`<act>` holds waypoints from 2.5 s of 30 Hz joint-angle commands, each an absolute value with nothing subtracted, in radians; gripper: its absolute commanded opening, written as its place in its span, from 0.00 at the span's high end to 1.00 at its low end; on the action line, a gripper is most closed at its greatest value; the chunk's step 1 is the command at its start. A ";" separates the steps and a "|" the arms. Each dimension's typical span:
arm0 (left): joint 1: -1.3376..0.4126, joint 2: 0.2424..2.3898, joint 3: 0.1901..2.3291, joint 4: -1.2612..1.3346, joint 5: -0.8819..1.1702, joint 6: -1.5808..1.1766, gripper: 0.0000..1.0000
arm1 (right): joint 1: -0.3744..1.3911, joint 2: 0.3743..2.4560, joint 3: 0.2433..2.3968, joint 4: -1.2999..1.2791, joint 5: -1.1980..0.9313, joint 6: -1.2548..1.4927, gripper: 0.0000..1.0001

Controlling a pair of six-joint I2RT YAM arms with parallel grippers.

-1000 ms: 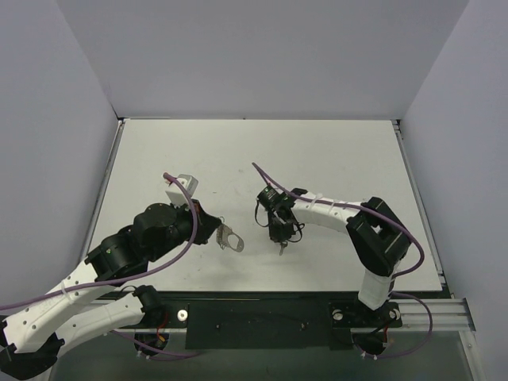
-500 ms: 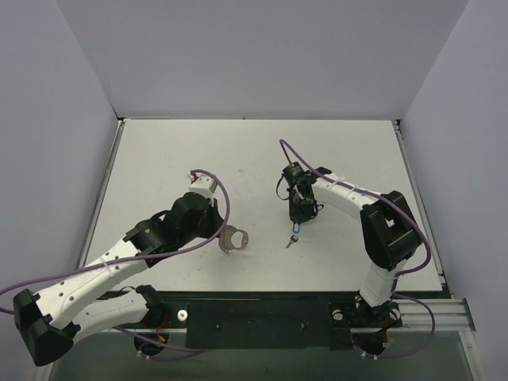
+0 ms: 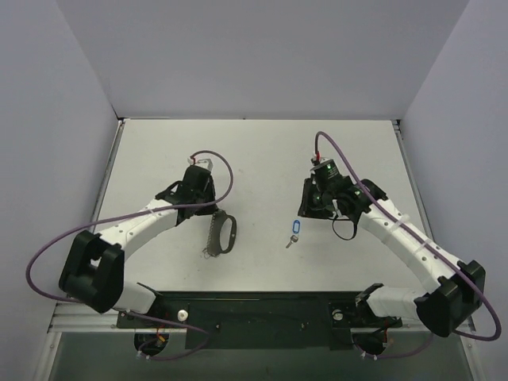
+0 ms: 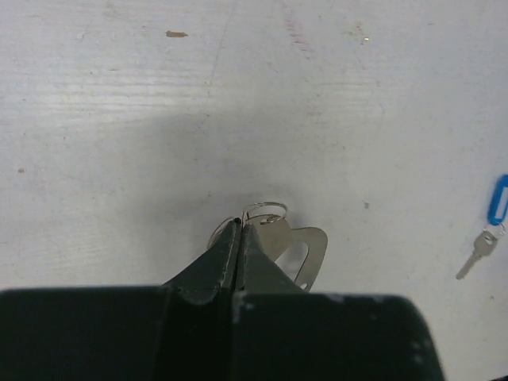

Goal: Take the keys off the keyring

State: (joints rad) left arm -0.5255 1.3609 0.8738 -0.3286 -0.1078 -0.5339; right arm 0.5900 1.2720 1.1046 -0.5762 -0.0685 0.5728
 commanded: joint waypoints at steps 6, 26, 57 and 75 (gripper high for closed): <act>-0.402 1.712 1.101 -0.319 0.109 -0.474 0.94 | 0.586 1.103 1.058 -0.709 -0.045 0.614 0.73; -0.400 1.061 0.916 -0.186 0.052 -0.267 0.16 | 0.629 0.968 1.146 -0.649 0.124 0.413 0.10; -0.138 0.831 0.187 0.546 -0.462 -0.120 0.03 | 0.825 0.694 0.828 -0.480 0.275 0.564 0.06; -0.015 1.311 0.210 1.030 -0.232 -0.164 0.03 | 0.871 0.204 0.522 -0.537 0.305 0.727 0.00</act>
State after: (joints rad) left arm -0.0193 1.2552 0.1894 0.8005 -0.3199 -0.1406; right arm 0.8658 0.2642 0.5343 -0.5110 0.2581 0.7227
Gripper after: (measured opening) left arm 0.971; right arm 0.999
